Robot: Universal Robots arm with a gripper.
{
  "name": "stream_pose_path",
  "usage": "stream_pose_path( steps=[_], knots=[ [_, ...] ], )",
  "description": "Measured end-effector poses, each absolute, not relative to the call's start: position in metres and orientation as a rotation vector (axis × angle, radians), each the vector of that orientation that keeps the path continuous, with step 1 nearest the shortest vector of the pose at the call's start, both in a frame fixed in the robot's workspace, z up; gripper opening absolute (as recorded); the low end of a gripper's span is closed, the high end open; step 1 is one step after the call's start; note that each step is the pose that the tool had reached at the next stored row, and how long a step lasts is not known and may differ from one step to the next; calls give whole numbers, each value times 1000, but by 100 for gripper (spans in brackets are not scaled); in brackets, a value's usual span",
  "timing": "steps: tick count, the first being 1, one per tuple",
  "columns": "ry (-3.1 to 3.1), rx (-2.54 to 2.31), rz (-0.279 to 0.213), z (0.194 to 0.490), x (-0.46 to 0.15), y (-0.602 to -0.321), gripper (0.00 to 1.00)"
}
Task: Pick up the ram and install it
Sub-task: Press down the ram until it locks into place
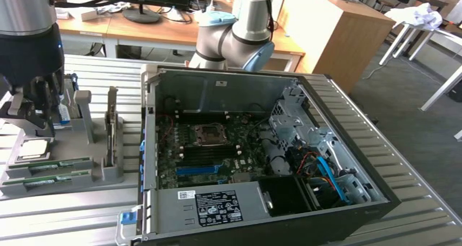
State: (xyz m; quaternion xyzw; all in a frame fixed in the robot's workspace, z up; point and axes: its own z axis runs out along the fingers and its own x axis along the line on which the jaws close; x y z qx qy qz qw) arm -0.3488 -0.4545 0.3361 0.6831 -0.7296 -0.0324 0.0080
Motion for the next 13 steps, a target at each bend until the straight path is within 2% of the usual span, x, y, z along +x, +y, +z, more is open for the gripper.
stream_pose_path(
  steps=[13],
  knots=[
    [-2260,2153,-103,323,-349,-460,36]
  ],
)
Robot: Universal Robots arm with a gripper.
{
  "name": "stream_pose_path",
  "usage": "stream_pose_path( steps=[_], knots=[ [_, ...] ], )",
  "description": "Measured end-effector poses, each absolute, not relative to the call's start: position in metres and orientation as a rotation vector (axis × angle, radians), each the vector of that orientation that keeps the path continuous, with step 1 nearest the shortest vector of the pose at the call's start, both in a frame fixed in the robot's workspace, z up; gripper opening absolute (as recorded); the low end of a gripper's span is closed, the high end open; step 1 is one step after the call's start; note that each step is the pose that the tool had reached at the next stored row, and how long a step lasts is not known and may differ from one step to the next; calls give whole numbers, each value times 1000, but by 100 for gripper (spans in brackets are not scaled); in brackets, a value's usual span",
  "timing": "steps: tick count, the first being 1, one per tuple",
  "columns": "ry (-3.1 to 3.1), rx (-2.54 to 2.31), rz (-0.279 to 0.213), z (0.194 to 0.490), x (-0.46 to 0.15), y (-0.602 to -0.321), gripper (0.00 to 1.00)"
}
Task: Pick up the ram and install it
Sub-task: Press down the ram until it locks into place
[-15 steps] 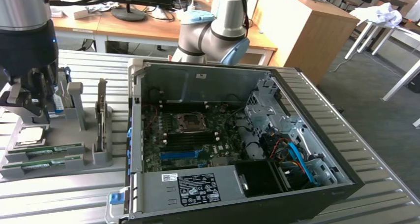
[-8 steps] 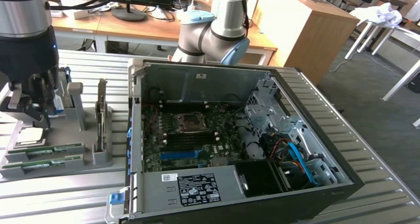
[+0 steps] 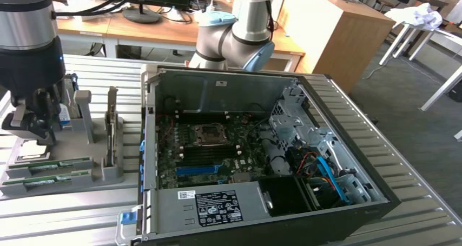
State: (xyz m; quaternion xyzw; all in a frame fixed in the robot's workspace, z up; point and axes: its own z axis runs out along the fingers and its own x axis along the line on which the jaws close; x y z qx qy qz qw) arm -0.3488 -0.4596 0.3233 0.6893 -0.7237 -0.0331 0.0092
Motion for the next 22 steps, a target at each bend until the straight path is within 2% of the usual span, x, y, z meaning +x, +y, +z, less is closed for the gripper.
stream_pose_path(
  steps=[22],
  knots=[
    [-2187,2224,-102,310,-350,-459,36]
  ],
)
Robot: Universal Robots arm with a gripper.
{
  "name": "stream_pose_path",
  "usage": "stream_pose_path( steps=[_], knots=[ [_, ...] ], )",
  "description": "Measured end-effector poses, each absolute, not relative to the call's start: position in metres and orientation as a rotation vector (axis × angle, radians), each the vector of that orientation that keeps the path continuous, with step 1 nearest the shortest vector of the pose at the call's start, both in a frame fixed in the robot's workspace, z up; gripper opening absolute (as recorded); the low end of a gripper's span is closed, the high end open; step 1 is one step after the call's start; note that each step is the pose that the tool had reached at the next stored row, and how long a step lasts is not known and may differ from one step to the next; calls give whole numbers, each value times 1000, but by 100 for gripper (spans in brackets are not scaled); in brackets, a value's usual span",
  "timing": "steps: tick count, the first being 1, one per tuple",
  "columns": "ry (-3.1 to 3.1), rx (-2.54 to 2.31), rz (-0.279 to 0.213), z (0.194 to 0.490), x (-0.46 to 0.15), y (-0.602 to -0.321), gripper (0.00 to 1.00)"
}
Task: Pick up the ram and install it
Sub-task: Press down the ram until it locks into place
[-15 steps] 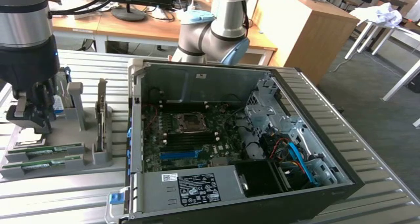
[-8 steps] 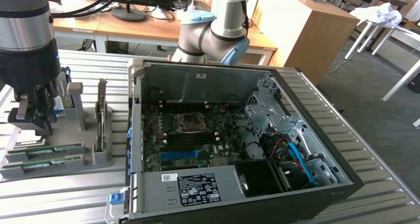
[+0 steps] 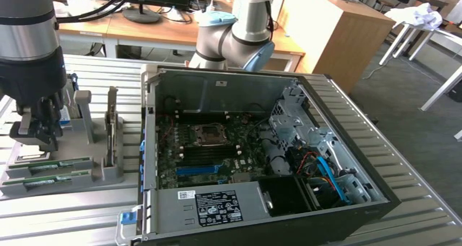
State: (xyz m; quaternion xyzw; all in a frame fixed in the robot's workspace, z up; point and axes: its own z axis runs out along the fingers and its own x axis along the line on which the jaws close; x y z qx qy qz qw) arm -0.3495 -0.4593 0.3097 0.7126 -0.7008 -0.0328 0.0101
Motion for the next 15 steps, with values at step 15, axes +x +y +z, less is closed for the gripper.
stream_pose_path(
  steps=[15],
  knots=[
    [-2187,2224,-102,297,-350,-459,36]
  ],
)
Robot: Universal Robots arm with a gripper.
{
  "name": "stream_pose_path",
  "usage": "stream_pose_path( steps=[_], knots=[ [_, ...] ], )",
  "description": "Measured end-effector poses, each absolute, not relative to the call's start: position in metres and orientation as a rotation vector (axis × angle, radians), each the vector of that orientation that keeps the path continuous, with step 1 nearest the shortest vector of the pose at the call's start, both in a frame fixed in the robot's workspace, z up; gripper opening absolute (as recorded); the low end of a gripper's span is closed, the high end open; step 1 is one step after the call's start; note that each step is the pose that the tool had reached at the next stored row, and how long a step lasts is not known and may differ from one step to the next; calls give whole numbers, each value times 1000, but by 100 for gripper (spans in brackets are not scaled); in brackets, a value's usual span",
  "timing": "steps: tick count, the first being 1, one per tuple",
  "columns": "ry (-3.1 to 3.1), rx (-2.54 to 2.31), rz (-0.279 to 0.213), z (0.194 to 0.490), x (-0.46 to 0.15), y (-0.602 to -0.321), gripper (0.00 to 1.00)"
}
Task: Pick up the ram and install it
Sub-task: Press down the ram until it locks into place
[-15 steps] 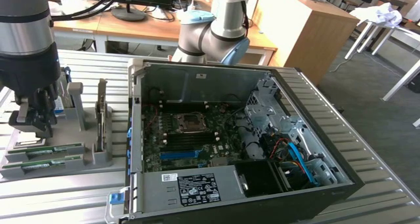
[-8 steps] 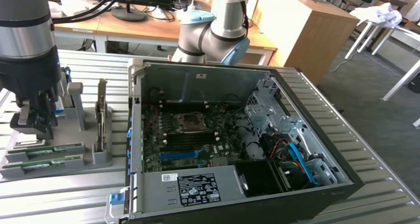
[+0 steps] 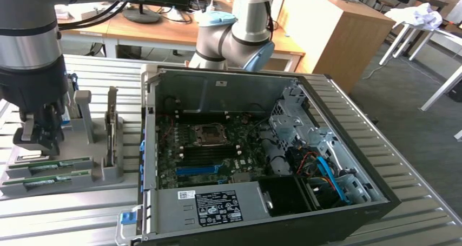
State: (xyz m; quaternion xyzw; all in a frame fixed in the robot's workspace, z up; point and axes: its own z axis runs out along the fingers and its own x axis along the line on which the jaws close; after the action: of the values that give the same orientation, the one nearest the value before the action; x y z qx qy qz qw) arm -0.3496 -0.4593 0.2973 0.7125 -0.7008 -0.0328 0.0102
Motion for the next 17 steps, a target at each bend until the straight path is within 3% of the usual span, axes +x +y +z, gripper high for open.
stream_pose_path(
  steps=[17],
  knots=[
    [-2187,2224,-102,284,-350,-459,36]
  ],
)
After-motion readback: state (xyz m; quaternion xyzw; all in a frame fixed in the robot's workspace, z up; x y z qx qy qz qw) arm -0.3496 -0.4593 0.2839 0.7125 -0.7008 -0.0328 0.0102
